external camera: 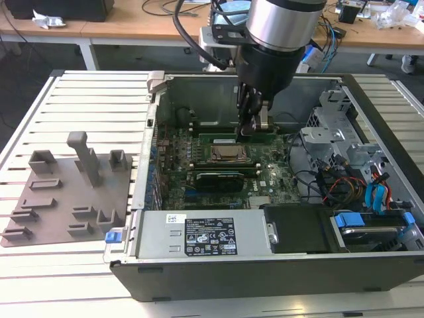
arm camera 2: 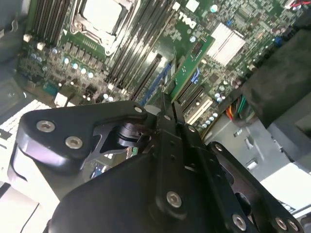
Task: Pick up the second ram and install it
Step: 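Pick up the second ram and move it above second insertion slot, then insert the second ram into the second slot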
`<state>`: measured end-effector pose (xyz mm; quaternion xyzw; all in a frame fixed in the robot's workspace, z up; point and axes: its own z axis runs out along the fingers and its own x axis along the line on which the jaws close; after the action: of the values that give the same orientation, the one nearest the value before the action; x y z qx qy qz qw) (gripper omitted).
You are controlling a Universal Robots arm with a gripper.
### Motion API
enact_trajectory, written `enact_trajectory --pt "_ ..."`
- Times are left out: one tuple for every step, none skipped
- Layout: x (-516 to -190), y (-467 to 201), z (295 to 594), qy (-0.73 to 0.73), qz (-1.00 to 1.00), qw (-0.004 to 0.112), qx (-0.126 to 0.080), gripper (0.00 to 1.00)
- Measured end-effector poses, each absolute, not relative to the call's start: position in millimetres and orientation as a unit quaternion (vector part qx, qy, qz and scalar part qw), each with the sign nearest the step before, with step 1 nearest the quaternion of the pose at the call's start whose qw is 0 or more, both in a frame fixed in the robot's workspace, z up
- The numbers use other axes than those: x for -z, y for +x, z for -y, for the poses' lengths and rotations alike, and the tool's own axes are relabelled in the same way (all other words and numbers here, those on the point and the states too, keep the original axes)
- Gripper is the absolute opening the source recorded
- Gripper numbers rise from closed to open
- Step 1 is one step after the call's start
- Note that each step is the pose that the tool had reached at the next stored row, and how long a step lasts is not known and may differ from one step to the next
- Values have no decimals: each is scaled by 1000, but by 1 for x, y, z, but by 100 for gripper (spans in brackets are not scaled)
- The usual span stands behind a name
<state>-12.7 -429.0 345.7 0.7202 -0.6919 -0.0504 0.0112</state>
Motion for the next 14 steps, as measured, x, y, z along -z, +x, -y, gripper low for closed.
enact_trajectory --pt "-346 -9 428 720 692 11 50 13" --pt "-346 -8 428 720 692 11 50 13" --pt "-346 -8 428 720 692 11 50 13" --pt "-346 -8 428 720 692 11 50 13" --pt "-346 -8 428 720 692 11 50 13" --pt "-346 -8 428 720 692 11 50 13" --pt "-346 -8 428 720 692 11 50 13" --pt "-346 -8 428 720 692 11 50 13" --pt "-346 -8 428 720 692 11 50 13" --pt "-344 -8 428 720 692 11 50 13" --pt "-339 -7 426 720 692 11 51 13" --pt "-337 -7 424 720 692 12 51 13" --pt "-335 -6 423 720 692 12 51 13" --pt "-330 -4 421 720 692 12 52 13"
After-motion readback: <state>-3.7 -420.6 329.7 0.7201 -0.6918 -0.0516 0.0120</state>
